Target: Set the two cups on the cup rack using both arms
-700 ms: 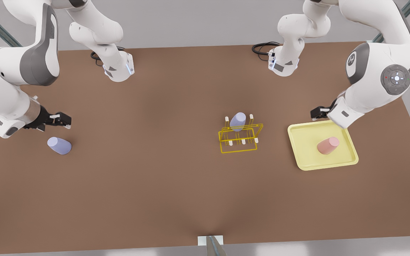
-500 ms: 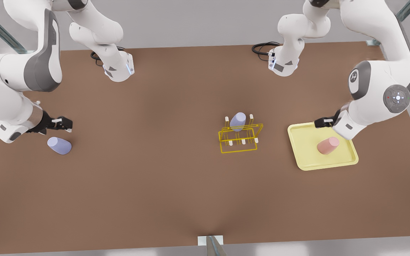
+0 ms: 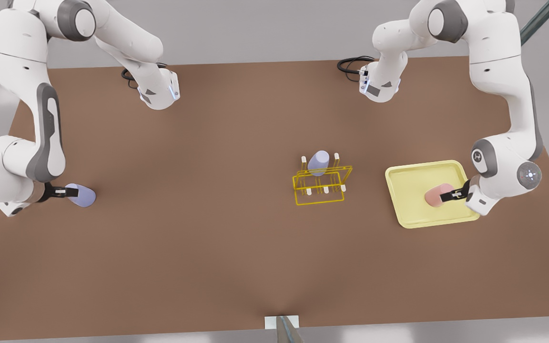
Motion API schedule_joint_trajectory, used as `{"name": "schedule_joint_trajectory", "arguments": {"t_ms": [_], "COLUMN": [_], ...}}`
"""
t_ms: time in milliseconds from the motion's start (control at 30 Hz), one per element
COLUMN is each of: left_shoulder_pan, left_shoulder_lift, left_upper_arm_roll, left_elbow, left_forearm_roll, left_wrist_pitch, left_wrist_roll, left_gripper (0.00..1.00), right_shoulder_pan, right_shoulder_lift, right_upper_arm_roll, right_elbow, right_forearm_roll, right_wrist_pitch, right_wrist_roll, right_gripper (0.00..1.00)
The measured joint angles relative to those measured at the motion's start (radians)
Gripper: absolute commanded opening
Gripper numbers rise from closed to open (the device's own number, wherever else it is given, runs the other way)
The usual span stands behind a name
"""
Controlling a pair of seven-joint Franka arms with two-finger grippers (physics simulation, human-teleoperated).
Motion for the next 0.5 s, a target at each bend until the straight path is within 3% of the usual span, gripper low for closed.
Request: {"name": "schedule_joint_trajectory", "arguments": {"t_ms": [500], "left_shoulder_pan": [-0.01], "left_shoulder_lift": [0.04], "left_upper_arm_roll": [0.027], "left_elbow": [-0.135], "left_forearm_roll": [-0.002], "left_wrist_pitch": [0.161], "left_wrist_roll": [0.091], "left_gripper": [1.0], "right_shoulder_pan": [-0.093], "right_shoulder_lift": [-0.006], "right_upper_arm_roll": [-0.001], "right_elbow": [-0.23], "right_forearm_roll": [-0.001], "right_wrist_pitch": [0.404], "right_wrist_roll": [-0.206], "right_gripper": [1.0]}}
